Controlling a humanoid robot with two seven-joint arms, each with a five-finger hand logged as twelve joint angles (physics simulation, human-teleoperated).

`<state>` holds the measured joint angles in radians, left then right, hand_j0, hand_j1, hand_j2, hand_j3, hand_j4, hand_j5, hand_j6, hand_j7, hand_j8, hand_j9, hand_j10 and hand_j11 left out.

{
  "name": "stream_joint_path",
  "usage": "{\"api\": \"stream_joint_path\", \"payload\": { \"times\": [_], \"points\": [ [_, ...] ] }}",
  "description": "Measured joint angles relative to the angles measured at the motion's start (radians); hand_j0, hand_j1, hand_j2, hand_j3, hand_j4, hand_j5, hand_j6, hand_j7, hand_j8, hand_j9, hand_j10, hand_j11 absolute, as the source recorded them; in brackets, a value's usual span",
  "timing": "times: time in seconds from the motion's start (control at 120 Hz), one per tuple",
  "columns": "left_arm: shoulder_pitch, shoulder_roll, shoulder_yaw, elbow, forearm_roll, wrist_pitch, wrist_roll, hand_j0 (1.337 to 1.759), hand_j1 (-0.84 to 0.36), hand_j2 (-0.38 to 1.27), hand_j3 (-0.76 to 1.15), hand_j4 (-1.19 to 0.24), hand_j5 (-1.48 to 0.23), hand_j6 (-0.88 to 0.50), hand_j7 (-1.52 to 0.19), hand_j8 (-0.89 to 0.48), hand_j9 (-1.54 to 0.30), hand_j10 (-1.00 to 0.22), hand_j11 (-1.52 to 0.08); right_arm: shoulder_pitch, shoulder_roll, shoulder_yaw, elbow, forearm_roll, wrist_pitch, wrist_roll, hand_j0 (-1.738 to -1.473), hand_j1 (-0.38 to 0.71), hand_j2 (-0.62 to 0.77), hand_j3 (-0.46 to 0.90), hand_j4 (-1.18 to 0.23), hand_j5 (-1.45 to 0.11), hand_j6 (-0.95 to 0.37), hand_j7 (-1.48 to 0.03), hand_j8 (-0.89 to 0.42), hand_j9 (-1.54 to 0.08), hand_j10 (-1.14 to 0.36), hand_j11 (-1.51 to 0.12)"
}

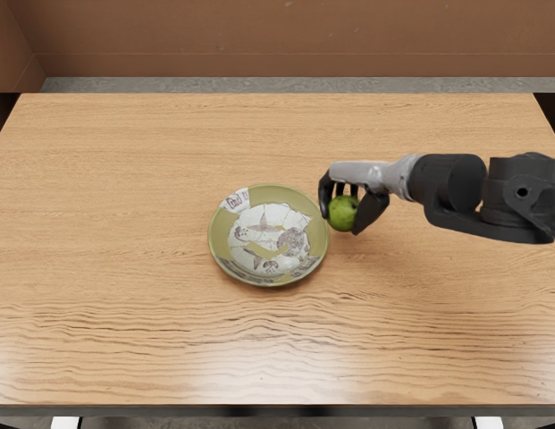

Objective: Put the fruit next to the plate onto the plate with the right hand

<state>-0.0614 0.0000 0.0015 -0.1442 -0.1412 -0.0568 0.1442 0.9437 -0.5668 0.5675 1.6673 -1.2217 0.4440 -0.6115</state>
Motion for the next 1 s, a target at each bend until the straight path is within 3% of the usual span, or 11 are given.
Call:
{"api": "stream_joint_path", "payload": {
  "times": [0.517, 1.0],
  "points": [
    [0.000, 0.000, 0.000, 0.000, 0.000, 0.000, 0.000, 1.658, 0.33, 0.00, 0.00, -0.02, -0.03, -0.02, -0.03, -0.02, -0.03, -0.02, -0.03, 0.035, 0.152, -0.009, -0.100, -0.004, -0.007, 0.000, -1.649, 0.26, 0.12, 0.00, -0.67, -1.03, -0.38, -0.94, -0.30, -1.01, -0.51, -1.01],
    [0.000, 0.000, 0.000, 0.000, 0.000, 0.000, 0.000, 1.658, 0.33, 0.00, 0.00, -0.02, -0.03, -0.02, -0.03, -0.02, -0.03, -0.02, -0.03, 0.039, 0.311, -0.031, -0.264, -0.040, -0.009, 0.000, -1.649, 0.27, 0.13, 0.00, -0.69, -1.08, -0.36, -0.97, -0.28, -1.07, -0.49, -1.06]
  ]
}}
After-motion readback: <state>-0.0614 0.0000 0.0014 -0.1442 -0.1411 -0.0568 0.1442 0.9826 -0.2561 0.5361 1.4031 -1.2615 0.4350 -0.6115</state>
